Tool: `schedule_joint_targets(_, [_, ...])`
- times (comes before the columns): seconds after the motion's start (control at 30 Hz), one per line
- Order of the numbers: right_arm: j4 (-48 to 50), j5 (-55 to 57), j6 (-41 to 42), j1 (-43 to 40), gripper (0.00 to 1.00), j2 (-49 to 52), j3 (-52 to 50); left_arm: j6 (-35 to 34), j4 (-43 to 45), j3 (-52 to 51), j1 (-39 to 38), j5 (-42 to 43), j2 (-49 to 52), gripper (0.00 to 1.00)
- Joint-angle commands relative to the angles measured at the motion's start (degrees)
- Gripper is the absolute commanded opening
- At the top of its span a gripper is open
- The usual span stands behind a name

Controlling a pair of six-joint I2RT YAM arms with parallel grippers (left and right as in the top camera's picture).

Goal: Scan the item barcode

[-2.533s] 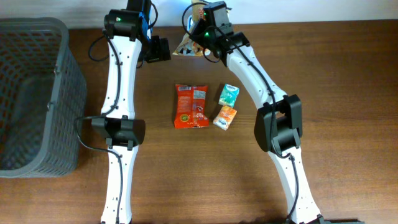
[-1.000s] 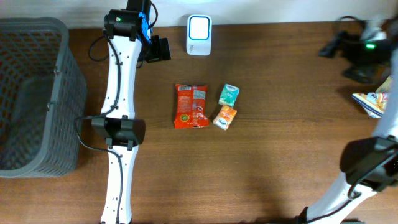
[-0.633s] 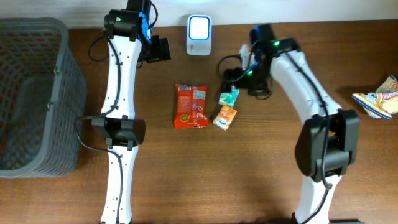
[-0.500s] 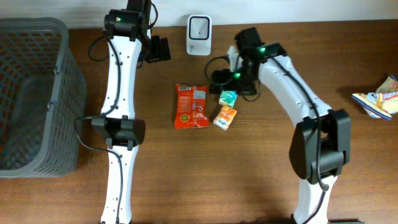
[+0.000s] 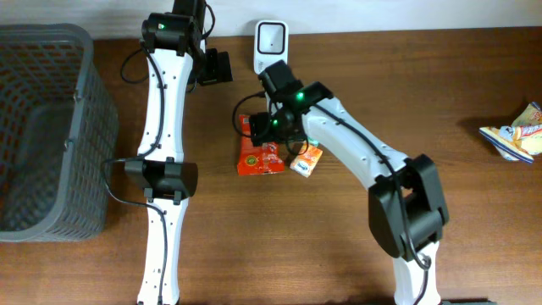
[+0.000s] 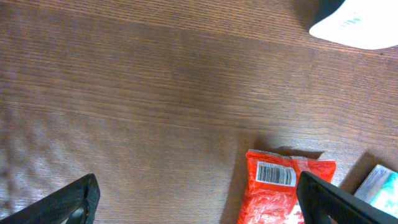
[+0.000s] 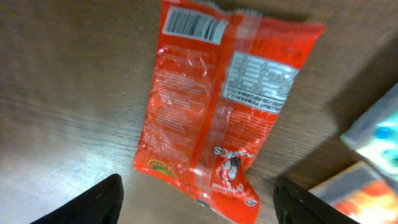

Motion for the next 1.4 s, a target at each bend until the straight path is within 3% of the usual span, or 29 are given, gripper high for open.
schedule_joint_targets(0.0, [0.94, 1.81, 3.17, 0.46, 0.73, 4.24, -0.59, 0.31, -0.04, 0.24, -0.15, -0.42, -0.17, 0.99])
schedule_joint_targets(0.17, [0.85, 1.77, 3.17, 0.42, 0.66, 8.07, -0.59, 0.31, -0.04, 0.24, -0.15, -0.42, -0.17, 0.99])
schedule_joint_targets(0.27, [-0.44, 2.1, 3.1, 0.42, 0.42, 8.61, -0.57, 0.31, -0.04, 0.24, -0.15, -0.42, -0.17, 0.99])
schedule_joint_targets(0.33, [-1.55, 2.67, 3.1, 0.35, 0.18, 8.09, -0.55, 0.31, -0.04, 0.24, -0.15, -0.42, -0.17, 0.99])
schedule_joint_targets(0.53, [-5.07, 2.71, 0.66, 0.02, 0.18, 4.44, 1.62, 0.31, -0.04, 0.24, -0.15, -0.42, -0.17, 0.99])
schedule_joint_targets(0.63, [-11.17, 5.57, 0.46, -2.43, 0.04, 0.0, 6.84, 0.31, -0.04, 0.24, -0.15, -0.42, -0.17, 0.99])
schedule_joint_targets(0.8, [-20.28, 12.15, -1.03, -10.51, 0.04, -5.64, 9.53, 0.31, -0.04, 0.24, -0.15, -0.42, -0.17, 0.99])
schedule_joint_targets(1.03, [-29.77, 20.17, -2.1, -22.34, 0.04, -5.6, 9.44, 0.31, -0.04, 0.24, -0.15, -0.42, -0.17, 0.99])
schedule_joint_targets(1.07, [-30.97, 20.46, -2.1, -23.74, 0.05, -5.38, 9.42, 0.31, -0.04, 0.24, -0.15, -0.42, -0.17, 0.99])
schedule_joint_targets(1.13, [-32.09, 18.62, -2.23, -25.68, 0.16, -5.2, 8.22, 0.31, -0.04, 0.24, -0.15, -0.42, -0.17, 0.99])
schedule_joint_targets(1.2, [-31.3, 12.66, -6.56, -25.83, 0.18, -5.2, 4.79, 0.31, -0.04, 0.24, -0.15, -0.42, -0.17, 0.99])
schedule_joint_targets(1.27, [-29.09, 10.95, -7.69, -25.24, 0.29, -5.2, 0.68, 0.31, -0.04, 0.24, -0.15, -0.42, -0.17, 0.99])
schedule_joint_targets(1.33, [-27.19, 11.19, -8.02, -24.63, 0.61, -5.18, -4.85, 0.31, -0.02, 0.24, -0.15, -0.42, -0.17, 0.99])
schedule_joint_targets(1.37, [-26.47, 11.19, -8.31, -24.74, 0.83, -5.18, -8.09, 0.31, -0.04, 0.24, -0.15, -0.42, -0.17, 0.99])
